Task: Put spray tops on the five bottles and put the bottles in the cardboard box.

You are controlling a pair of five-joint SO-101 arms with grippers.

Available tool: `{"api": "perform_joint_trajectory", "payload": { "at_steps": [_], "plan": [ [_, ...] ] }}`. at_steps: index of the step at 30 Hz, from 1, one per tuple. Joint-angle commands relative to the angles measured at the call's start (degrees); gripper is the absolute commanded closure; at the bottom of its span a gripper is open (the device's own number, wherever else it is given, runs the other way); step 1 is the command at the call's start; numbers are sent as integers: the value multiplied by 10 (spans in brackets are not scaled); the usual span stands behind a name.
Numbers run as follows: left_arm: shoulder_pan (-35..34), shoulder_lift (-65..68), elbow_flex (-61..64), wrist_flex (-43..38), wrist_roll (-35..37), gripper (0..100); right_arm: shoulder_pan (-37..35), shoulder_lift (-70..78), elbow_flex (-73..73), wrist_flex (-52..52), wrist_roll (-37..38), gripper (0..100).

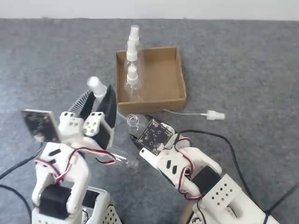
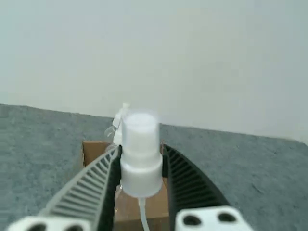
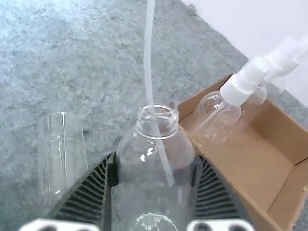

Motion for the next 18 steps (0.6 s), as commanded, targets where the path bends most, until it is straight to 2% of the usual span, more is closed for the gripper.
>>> {"api": "perform_joint_trajectory", "payload": {
  "at_steps": [1,13,18],
  "plan": [
    [48,-2,28,-18,-11,987,-3,-19,28,-63,3,976],
    [69,-2,51,-17,-35,976,-2,-19,46,-99,3,991],
    [69,-2,47,-2,-33,836,-2,-19,46,-100,3,991]
  ]
}}
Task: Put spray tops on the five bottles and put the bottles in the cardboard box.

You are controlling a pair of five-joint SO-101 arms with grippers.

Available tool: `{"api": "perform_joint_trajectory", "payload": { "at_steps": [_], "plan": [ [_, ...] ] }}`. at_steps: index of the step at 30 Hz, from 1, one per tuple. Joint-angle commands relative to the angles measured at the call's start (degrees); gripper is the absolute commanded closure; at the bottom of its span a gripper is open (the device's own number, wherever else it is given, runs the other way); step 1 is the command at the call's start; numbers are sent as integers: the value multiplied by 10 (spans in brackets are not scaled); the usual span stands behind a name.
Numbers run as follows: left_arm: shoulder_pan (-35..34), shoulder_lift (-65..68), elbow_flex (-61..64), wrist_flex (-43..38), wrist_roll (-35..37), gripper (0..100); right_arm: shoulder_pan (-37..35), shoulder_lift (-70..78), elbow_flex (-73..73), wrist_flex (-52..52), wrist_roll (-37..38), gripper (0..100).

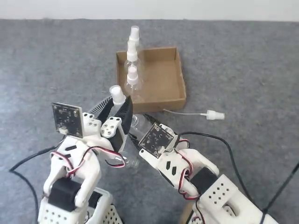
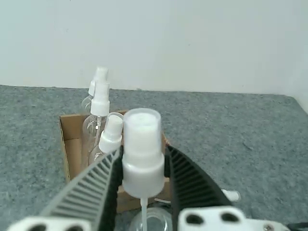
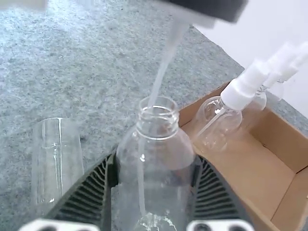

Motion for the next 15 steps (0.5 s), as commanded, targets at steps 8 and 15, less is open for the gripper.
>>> {"api": "perform_joint_trajectory", "payload": {
  "at_steps": [8,15],
  "plan": [
    [4,-6,-27,8,-5,794,-1,-19,-5,-17,-9,991],
    [-3,-7,-65,18,-8,795,7,-19,-5,-15,-25,991]
  ]
}}
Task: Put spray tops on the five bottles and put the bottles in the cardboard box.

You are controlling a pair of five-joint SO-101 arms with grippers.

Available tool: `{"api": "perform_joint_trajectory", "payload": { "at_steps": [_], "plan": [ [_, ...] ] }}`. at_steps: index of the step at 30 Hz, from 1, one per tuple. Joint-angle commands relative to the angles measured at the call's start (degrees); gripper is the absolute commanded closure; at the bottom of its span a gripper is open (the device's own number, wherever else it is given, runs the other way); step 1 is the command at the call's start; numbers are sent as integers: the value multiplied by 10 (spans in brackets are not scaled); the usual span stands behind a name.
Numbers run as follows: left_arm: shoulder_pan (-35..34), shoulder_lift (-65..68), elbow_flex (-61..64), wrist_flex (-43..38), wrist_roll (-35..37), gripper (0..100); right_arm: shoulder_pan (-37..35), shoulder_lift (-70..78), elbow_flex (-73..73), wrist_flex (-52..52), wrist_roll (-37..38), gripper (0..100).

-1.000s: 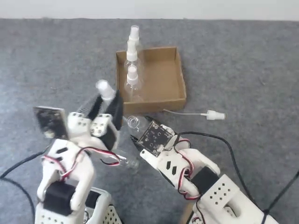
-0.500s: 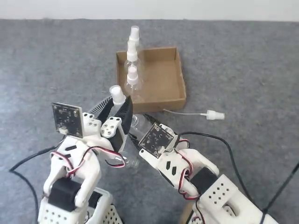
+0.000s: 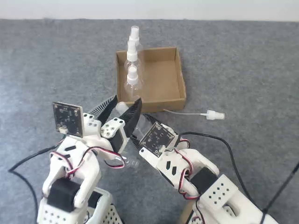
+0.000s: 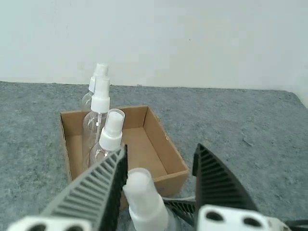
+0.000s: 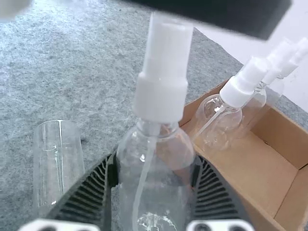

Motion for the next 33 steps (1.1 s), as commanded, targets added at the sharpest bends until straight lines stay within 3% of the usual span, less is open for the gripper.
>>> {"api": "perform_joint_trajectory", "payload": {
  "at_steps": [1,11,17,26,33],
  "plan": [
    [-9,-7,-58,2,-4,797,14,-19,-5,-17,-9,991],
    [-163,-6,-73,-1,-4,797,29,-19,-6,-14,-10,991],
    [-204,-6,-24,-2,-3,797,29,-20,-16,-18,-33,991],
    [-195,-6,92,-69,-1,798,16,-20,-32,-13,-54,991],
    [-97,-6,106,-44,-35,798,-9,-20,-32,-13,-53,991]
  ]
}}
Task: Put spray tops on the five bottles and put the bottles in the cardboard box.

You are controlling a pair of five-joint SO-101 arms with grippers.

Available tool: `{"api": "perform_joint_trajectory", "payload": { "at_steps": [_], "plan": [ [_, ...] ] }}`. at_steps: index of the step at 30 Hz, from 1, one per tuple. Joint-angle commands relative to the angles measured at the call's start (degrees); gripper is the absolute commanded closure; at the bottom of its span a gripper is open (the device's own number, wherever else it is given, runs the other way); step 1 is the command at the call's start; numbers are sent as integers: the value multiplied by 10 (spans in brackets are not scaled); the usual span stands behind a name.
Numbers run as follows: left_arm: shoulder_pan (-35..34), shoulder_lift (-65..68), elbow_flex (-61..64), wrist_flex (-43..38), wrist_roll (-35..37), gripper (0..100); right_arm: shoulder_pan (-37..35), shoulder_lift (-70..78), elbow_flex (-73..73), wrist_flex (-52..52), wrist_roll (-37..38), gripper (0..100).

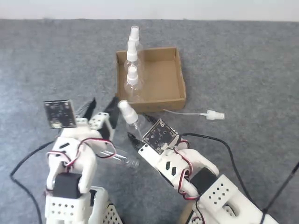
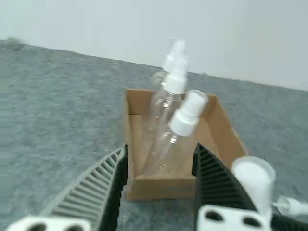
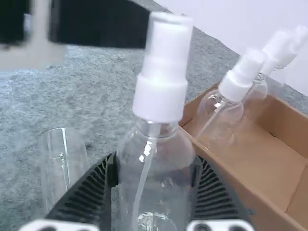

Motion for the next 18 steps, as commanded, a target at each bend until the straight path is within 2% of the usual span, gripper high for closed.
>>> {"api": "perform_joint_trajectory", "payload": {
  "at_steps": [1,7,18],
  "plan": [
    [58,-7,-4,12,-33,798,-7,-20,-32,-13,-5,991],
    [117,-7,-7,47,-39,798,-4,-20,-29,-12,-4,991],
    [130,-8,-7,51,-63,798,-3,-20,-27,-11,-4,991]
  ]
}}
